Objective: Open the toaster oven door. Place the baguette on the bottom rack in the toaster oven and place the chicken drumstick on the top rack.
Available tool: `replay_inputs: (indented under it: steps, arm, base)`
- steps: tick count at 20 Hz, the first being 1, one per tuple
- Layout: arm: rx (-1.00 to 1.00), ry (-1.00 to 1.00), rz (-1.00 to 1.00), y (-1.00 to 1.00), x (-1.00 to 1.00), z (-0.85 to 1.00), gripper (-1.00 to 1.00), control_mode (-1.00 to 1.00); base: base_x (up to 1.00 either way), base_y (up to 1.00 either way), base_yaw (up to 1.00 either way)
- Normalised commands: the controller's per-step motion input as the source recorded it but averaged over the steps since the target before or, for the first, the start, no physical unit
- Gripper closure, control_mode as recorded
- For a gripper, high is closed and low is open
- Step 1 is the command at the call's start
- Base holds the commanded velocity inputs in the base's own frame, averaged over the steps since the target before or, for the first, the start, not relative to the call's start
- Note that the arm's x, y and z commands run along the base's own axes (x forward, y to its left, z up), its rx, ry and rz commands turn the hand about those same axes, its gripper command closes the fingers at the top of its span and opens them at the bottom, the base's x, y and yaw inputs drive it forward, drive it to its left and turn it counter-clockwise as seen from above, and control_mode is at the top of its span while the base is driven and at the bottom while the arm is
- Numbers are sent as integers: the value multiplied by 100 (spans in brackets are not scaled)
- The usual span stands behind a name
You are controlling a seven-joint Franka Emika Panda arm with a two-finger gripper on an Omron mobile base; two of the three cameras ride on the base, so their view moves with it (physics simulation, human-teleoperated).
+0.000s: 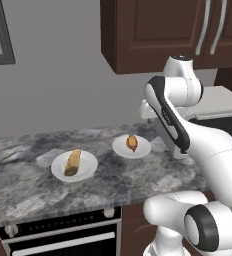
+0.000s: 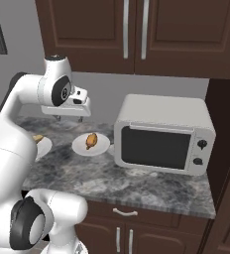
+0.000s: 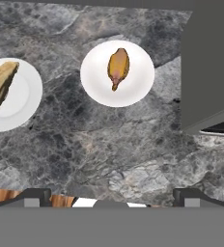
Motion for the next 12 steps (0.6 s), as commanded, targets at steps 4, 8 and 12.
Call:
replay_inputs:
  steps: [4,8,12]
  arm:
    - [1,3,0,1,-12,-5,-100,-100]
    - [1,6,-11,-18,-16,-11,-100,-100]
    - [10,0,-25,-20,-23,0,-100,-100]
  base:
    - [0,0,0]
    - [0,0,0]
    - [0,0,0]
